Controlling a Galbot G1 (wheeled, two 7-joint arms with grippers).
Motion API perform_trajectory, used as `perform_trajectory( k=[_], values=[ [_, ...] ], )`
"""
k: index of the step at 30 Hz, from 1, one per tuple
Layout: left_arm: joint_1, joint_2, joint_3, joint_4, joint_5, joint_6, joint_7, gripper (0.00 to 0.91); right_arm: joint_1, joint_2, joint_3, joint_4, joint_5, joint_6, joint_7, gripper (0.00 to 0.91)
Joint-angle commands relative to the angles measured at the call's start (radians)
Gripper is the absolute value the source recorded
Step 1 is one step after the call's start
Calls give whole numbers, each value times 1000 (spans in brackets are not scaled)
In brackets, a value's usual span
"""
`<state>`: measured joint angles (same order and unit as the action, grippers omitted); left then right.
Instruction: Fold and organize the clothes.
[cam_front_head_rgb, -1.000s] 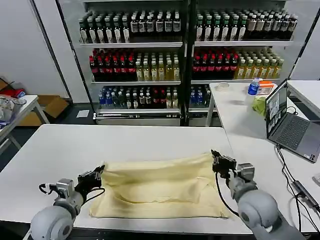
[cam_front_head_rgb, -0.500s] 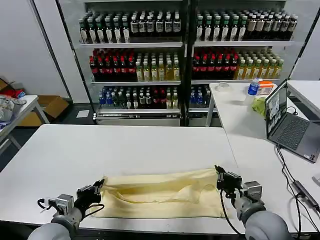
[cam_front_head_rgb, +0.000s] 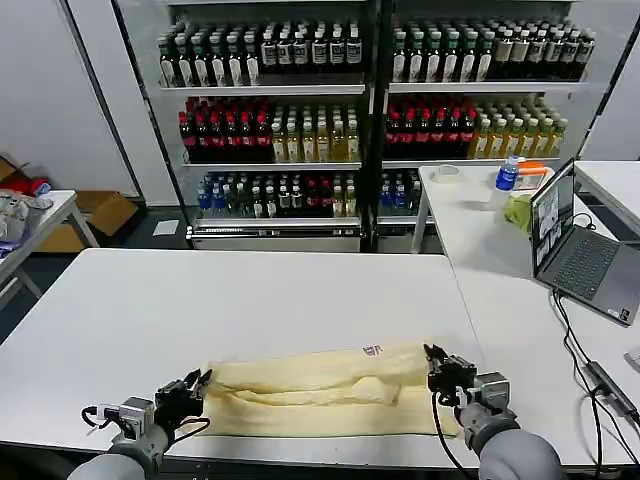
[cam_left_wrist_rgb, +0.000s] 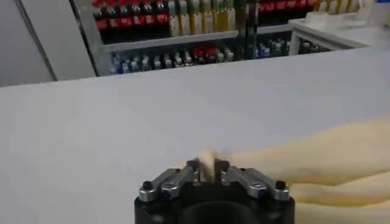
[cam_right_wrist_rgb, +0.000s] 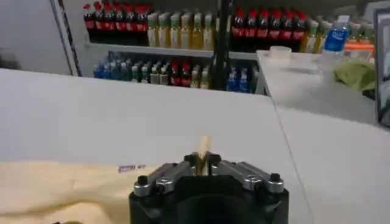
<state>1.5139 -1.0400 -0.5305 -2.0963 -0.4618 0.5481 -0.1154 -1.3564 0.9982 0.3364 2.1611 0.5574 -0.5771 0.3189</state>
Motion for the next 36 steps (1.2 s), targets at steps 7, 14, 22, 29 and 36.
perform_trajectory(
  k=[7,14,22,29,36],
  values=[
    [70,-139,-41,-73,20,-48,-78,907,-85,0,41,56,-39,5,7,907],
    [65,-210,-7,-32,1,-37,-104,907,-122,8,74,71,-38,10,17,907],
    [42,-250,15,22,2,-35,-105,725,-139,10,84,81,-38,12,20,907],
    [45,-265,12,39,3,-46,-116,10,-143,11,87,86,-37,15,22,907],
    [49,-271,9,42,-6,-45,-117,10,-143,12,85,92,-36,17,23,907]
  ],
)
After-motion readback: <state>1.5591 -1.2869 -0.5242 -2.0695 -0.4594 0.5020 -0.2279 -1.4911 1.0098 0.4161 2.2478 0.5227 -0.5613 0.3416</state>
